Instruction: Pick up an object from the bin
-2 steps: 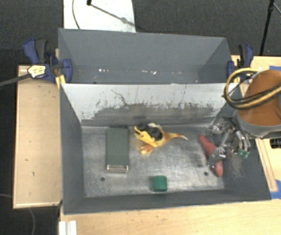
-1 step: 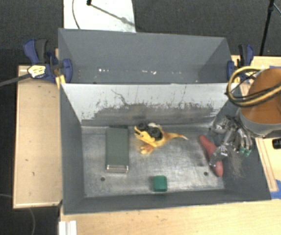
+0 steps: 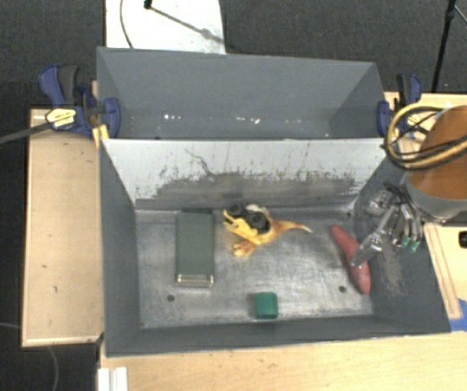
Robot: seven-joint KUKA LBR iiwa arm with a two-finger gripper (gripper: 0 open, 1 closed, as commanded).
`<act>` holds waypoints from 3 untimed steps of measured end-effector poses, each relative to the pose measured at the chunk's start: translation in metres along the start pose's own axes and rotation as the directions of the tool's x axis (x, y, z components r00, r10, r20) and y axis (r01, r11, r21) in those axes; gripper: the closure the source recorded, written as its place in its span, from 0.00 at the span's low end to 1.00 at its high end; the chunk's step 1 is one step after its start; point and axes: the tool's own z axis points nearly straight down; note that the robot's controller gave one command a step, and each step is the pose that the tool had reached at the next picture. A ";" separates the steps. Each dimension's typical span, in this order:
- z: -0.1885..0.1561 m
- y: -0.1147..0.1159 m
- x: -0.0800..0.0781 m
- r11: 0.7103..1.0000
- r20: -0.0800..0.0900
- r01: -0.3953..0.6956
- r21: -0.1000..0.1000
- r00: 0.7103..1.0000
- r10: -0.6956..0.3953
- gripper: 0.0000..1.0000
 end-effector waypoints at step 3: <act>0.037 0.006 0.030 0.975 0.001 -0.220 -0.001 0.975 0.220 1.00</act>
Offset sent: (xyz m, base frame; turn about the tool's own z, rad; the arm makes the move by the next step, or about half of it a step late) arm -0.0268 0.0183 -0.0400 0.2240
